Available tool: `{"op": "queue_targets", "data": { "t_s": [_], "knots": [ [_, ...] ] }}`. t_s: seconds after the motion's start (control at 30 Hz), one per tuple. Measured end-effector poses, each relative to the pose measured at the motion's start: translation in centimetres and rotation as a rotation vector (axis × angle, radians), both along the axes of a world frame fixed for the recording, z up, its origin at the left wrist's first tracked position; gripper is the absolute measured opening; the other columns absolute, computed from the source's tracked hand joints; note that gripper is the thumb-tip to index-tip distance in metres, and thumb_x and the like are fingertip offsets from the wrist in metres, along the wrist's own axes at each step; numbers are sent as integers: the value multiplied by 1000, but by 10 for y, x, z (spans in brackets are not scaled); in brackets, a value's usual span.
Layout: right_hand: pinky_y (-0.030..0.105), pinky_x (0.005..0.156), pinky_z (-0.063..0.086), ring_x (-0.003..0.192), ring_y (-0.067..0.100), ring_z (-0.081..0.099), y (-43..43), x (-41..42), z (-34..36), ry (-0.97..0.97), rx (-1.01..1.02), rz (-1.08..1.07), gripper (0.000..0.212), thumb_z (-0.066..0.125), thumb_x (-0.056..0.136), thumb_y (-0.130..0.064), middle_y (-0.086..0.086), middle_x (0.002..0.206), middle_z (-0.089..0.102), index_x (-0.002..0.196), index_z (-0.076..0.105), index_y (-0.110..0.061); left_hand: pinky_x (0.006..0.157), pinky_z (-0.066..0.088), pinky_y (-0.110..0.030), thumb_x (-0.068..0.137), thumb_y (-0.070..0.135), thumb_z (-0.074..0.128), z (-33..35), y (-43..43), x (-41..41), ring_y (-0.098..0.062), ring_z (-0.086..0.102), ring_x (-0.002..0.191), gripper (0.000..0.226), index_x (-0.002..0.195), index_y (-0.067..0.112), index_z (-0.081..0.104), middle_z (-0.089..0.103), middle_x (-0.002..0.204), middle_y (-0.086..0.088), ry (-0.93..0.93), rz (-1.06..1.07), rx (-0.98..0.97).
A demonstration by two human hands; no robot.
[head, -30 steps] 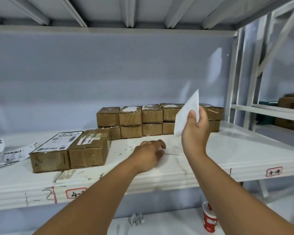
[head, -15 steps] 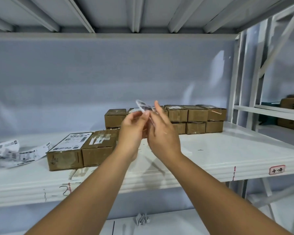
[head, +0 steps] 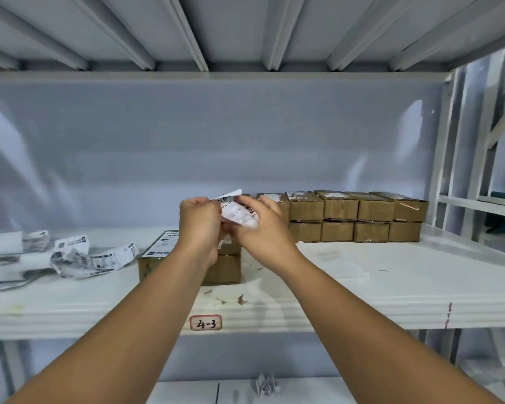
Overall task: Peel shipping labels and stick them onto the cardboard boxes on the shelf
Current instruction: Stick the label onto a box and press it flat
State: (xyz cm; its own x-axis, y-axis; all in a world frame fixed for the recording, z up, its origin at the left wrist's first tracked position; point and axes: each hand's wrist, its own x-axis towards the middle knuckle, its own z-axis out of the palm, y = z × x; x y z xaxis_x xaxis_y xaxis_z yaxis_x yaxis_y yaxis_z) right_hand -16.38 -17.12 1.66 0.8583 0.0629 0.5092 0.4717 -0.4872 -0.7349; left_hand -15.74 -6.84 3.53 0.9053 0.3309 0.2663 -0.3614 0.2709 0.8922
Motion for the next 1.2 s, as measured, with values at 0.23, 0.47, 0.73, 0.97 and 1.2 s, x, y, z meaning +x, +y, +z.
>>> {"op": "queue_targets", "data": {
  "t_s": [0.23, 0.47, 0.73, 0.97, 1.2],
  "knots": [
    [9, 78, 38, 104, -6, 50, -10, 8, 12, 241, 100, 388, 61, 73, 80, -26, -15, 126, 53, 136, 49, -29, 49, 50, -26, 94, 5, 48, 6, 29, 15, -23, 66, 72, 35, 124, 19, 37, 58, 103, -12, 62, 34, 304],
    [28, 78, 45, 92, 19, 57, -10, 37, 7, 376, 463, 330, 15, 59, 92, -27, 2, 105, 68, 97, 71, -20, 60, 57, -29, 85, 7, 67, 15, 54, 33, -21, 66, 65, 68, 136, 30, 29, 59, 105, -15, 32, -195, 682],
    [11, 56, 44, 62, 3, 56, 14, 66, -8, 191, 603, 138, 23, 55, 89, 5, -2, 85, 65, 86, 69, -12, 79, 57, -36, 87, 16, 66, -12, 61, 57, -24, 70, 82, 71, 138, 36, 20, 63, 112, -12, 37, -61, 509],
    [4, 68, 44, 86, -7, 58, 25, 79, -33, 124, 549, 83, 21, 61, 88, -4, -8, 103, 68, 104, 72, -13, 63, 39, -2, 93, 17, 54, -35, 74, 49, 5, 60, 75, 16, 97, 28, 65, 37, 132, 7, -215, 223, 958],
    [3, 62, 45, 77, -9, 61, 24, 79, -34, 91, 642, 101, 19, 61, 88, -2, -8, 94, 68, 101, 73, -10, 75, 40, -26, 88, 32, 63, -64, 74, 39, -17, 57, 99, 40, 126, 24, 54, 56, 121, 6, -426, 504, 1189]
  ]
}}
